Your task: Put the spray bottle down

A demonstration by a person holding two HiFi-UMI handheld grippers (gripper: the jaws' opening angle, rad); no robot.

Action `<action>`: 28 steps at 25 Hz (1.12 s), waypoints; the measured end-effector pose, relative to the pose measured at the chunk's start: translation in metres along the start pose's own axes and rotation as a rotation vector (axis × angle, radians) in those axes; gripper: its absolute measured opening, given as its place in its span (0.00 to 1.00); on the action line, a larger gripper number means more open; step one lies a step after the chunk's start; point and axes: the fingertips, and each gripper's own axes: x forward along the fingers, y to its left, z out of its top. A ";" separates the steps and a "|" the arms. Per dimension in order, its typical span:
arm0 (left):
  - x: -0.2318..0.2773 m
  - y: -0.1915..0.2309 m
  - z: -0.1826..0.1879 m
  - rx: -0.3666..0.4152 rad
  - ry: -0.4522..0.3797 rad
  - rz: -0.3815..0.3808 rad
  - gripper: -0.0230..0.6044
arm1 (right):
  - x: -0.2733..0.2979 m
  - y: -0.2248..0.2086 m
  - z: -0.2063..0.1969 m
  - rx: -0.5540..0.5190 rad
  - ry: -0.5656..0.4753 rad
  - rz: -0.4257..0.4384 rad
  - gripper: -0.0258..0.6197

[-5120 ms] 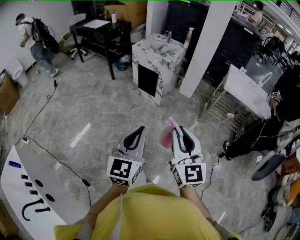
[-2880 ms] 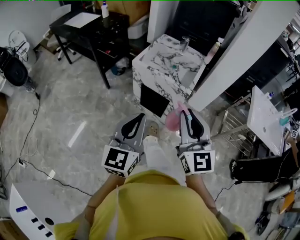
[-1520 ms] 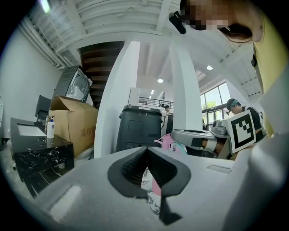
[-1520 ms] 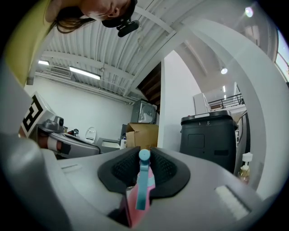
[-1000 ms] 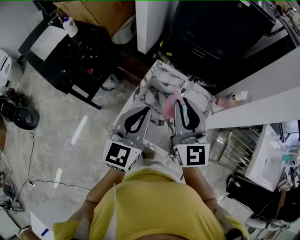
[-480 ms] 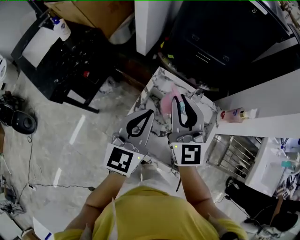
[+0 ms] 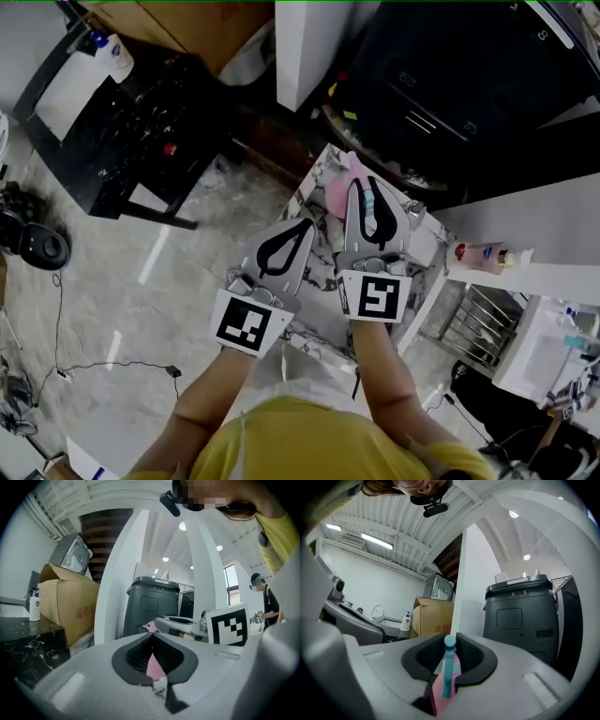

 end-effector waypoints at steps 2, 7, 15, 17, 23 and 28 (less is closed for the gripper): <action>0.005 0.005 -0.004 -0.008 0.002 0.002 0.04 | 0.010 0.000 -0.005 0.013 0.002 -0.014 0.14; 0.015 0.011 -0.013 -0.025 0.008 0.006 0.04 | 0.028 -0.004 -0.025 0.028 0.026 -0.045 0.14; 0.021 0.019 -0.026 -0.038 0.033 0.020 0.04 | 0.042 -0.015 -0.060 0.022 0.051 -0.078 0.14; 0.021 0.020 -0.030 -0.042 0.038 0.021 0.04 | 0.044 -0.017 -0.065 0.042 0.049 -0.084 0.14; 0.023 0.021 -0.037 -0.052 0.053 0.023 0.04 | 0.045 -0.021 -0.071 0.057 0.017 -0.106 0.14; 0.024 0.020 -0.043 -0.060 0.062 0.021 0.04 | 0.042 -0.017 -0.072 0.055 0.032 -0.107 0.15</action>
